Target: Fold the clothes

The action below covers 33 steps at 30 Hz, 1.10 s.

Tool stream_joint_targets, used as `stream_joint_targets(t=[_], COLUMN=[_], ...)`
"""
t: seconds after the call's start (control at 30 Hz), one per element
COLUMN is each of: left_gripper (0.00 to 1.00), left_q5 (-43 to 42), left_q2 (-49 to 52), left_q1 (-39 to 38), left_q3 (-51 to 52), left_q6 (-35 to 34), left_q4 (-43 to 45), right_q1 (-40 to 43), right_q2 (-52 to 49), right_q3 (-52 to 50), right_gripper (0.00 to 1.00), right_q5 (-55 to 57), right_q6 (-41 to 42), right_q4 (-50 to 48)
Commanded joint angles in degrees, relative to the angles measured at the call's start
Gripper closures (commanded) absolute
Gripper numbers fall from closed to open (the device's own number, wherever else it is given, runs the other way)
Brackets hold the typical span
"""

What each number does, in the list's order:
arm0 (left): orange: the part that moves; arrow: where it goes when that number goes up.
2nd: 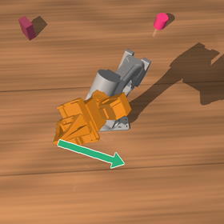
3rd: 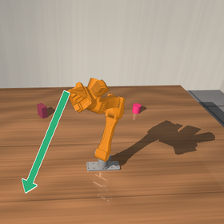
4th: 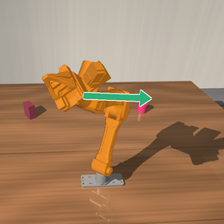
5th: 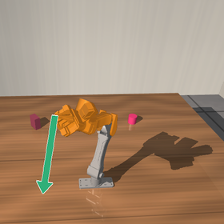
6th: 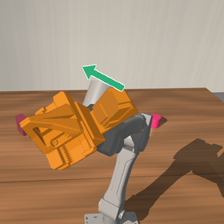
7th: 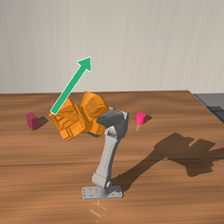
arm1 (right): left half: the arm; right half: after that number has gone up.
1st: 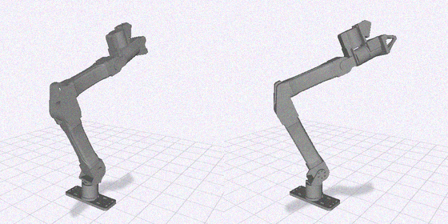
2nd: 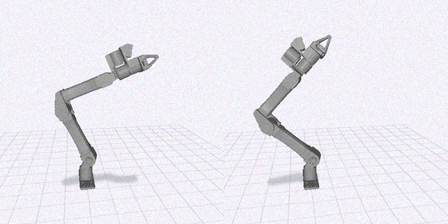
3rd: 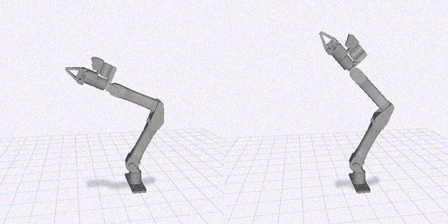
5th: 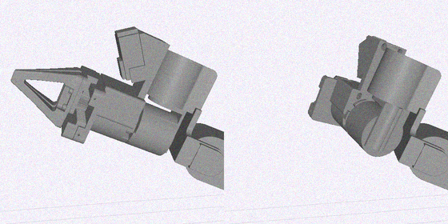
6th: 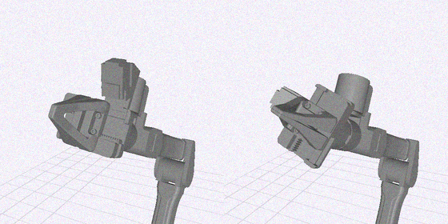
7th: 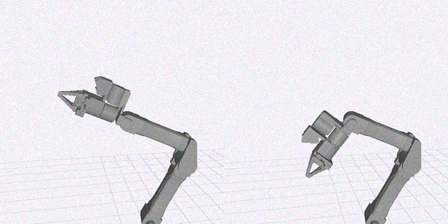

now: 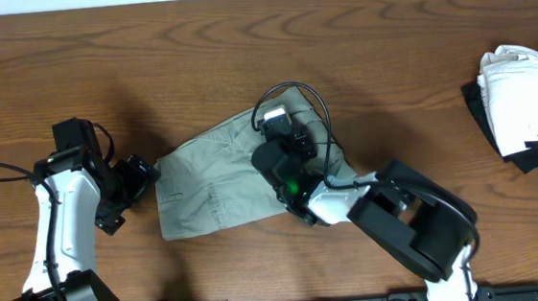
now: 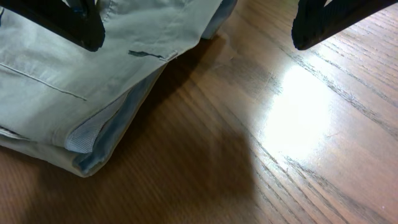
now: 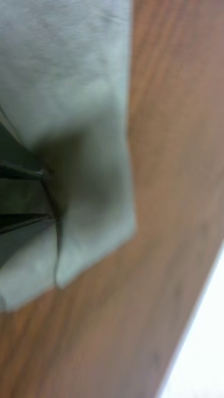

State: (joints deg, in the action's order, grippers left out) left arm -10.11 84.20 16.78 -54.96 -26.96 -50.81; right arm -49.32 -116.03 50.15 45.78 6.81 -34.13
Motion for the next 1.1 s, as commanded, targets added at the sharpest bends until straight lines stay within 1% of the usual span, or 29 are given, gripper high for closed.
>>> stream_joint_targets(t=[0.0, 0.1, 0.23, 0.3, 0.37, 0.43, 0.47, 0.57, 0.63, 0.67, 0.73, 0.8, 0.87, 0.93, 1.07], left_gripper=[0.02, 0.02, 0.02, 0.02, 0.02, 0.02, 0.02, 0.02, 0.02, 0.02, 0.02, 0.02, 0.02, 0.02, 0.02], left_q5=[0.52, 0.52, 0.52, 0.52, 0.52, 0.52, 0.52, 0.52, 0.5, 0.5, 0.5, 0.48, 0.48, 0.48, 0.5], left_q2=[-0.72, -0.72, -0.72, -0.72, -0.72, -0.72, -0.72, -0.72, -0.72, -0.72, -0.72, -0.72, -0.72, -0.72, -0.72], left_q1=[0.28, 0.28, 0.28, 0.28, 0.28, 0.28, 0.28, 0.28, 0.28, 0.28, 0.28, 0.28, 0.28, 0.28, 0.28], left_q3=[-0.39, -0.39, -0.39, -0.39, -0.39, -0.39, -0.39, -0.39, -0.39, -0.39, -0.39, -0.39, -0.39, -0.39, -0.39], left_q6=[0.39, 0.39, 0.42, 0.42, 0.37, 0.37, 0.37, 0.35, 0.35, 0.35, 0.33, 0.31, 0.31, 0.33, 0.33], left_q4=[-0.17, -0.28, -0.94, -1.03, -1.01, -0.98, -0.96, -0.96, -0.96, -0.96, -0.94, -0.94, -0.96, -0.98, -0.96], right_q1=[-1.64, -1.92, -0.7, 0.24, 1.33, 2.27, 2.58, 2.97, 3.23, 3.3, 3.5, 3.67, 3.67, 3.65, 2.21], right_q2=[7.74, 12.48, 15.17, 15.21, 15.19, 15.15, 14.95, 14.47, 14.01, 13.66, 13.09, 12.68, 12.61, 12.63, 15.52], right_q3=[0.0, -0.02, -0.02, -0.02, -0.26, -1.07, -1.92, -6.01, -9.27, -10.93, -13.44, -14.93, -15.39, -15.39, -15.34], right_gripper=[0.83, 0.83, 0.84, 0.84, 0.85, 0.86, 0.87, 0.87, 0.84, 0.81, 0.73, 0.7, 0.69, 0.7, 0.67], right_q5=[10.69, 11.78, 11.85, 11.32, 8.41, 5.2, 4.17, 3.48, 3.21, 3.23, 3.26, 2.25, 0.44, 0.63, 9.77], right_q6=[-3.28, -4.02, 2.16, 8.39, 16.26, 22.47, 24.68, 31.63, 35.43, 35.58, 35.5, 35.5, 35.45, 33.66, 27.15], right_q4=[-0.57, 2.71, 12.92, 19.19, 26.4, 30.58, 31.1, 29.86, 26.97, 24.7, 20.87, 18.86, 18.49, 18.16, 15.15])
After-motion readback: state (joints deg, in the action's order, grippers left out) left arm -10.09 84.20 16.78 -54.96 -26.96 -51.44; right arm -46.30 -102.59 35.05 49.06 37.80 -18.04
